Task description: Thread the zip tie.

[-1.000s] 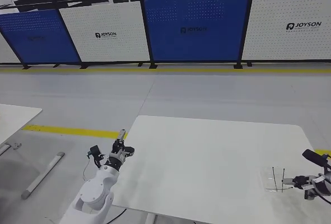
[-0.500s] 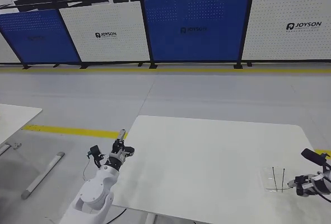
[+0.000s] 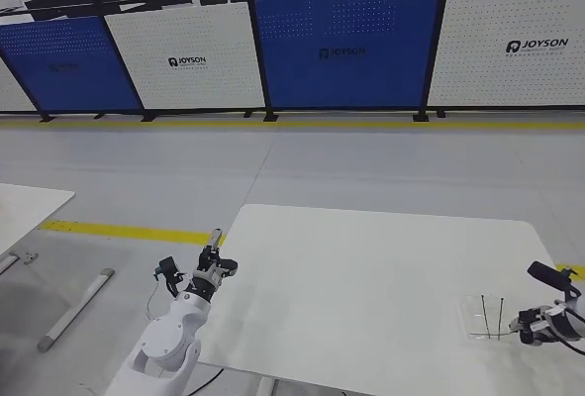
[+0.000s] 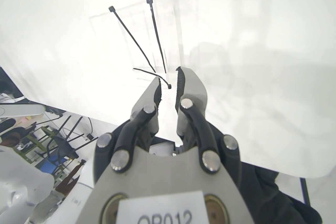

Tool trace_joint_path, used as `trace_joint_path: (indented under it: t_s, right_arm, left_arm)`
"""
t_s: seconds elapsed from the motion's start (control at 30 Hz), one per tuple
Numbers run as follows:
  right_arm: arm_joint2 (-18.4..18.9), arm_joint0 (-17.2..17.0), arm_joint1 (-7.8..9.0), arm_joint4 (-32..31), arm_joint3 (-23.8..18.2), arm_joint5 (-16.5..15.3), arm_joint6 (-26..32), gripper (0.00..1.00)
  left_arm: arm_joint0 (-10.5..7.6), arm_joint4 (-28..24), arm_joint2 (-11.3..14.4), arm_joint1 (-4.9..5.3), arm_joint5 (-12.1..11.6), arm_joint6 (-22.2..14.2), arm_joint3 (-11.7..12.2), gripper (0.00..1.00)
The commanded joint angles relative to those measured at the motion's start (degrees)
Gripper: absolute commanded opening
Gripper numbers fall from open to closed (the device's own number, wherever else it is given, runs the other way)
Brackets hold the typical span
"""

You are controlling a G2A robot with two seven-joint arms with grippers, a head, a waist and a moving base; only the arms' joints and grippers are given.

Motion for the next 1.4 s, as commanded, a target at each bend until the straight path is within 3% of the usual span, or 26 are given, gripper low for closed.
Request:
trace_joint_path:
  t_s: [0.0, 0.13, 0.53, 0.8, 0.93, 1.37]
  right_arm:
    - [-0.48, 0.41, 0.02, 0.07, 0.29, 0.0, 0.0, 0.18]
    - [-1.37, 1.12, 0.12, 0.17, 0.71, 0.0, 0.0, 0.21]
    - [-3.34, 2.78, 0.19, 0.33, 1.77, 0.0, 0.0, 0.12]
    - [-4.37, 3.4, 0.2, -0.01, 1.92, 0.0, 0.0, 0.11]
    - [-4.74, 3.75, 0.2, -0.28, 2.08, 0.0, 0.0, 0.03]
    - [-1.51, 2.01, 0.92, -0.48, -0.21, 0.0, 0.0, 0.0]
  left_arm:
    - [0.0, 0.0, 0.0, 0.0, 0.0, 0.0, 0.0, 1.0]
    - [0.0, 0.0, 0.0, 0.0, 0.0, 0.0, 0.0, 1.0]
    - [0.0, 0.0, 0.0, 0.0, 0.0, 0.0, 0.0, 1.0]
    - [0.0, 0.0, 0.0, 0.0, 0.0, 0.0, 0.0, 1.0]
    - [0.0, 0.0, 0.0, 0.0, 0.0, 0.0, 0.0, 1.0]
    - [0.0, 0.0, 0.0, 0.0, 0.0, 0.0, 0.0, 1.0]
